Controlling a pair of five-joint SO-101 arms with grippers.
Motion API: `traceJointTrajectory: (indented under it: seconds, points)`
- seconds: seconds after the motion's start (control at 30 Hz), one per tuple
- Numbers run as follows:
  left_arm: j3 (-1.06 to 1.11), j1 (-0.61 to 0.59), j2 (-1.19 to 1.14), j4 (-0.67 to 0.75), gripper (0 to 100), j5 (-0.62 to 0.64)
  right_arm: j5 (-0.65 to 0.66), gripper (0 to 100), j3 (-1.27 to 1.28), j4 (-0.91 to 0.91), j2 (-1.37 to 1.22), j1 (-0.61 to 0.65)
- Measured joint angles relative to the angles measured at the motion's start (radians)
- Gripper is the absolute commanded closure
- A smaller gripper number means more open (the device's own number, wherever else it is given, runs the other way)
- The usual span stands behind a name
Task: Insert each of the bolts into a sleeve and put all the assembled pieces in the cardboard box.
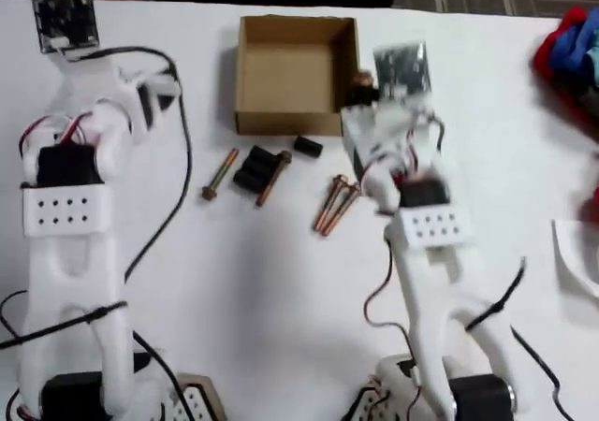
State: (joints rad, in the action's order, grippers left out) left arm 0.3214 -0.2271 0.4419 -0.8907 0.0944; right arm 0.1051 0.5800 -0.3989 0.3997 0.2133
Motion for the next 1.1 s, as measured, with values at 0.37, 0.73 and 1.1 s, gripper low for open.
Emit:
traceJointTrajectory:
  seconds: [0.37,0.73,1.1]
  points:
    - [0.388,-0.038,0.0,0.203,73,-0.018,-0.006,97.8,-0.845,-0.428,-0.652,0.003]
    - [0.652,-0.048,0.0,0.511,73,-0.018,-0.006,97.8,-1.947,-0.852,-1.369,0.041]
    - [0.704,-0.034,0.0,0.586,73,-0.018,-0.069,97.8,-1.969,-0.781,-1.43,0.041]
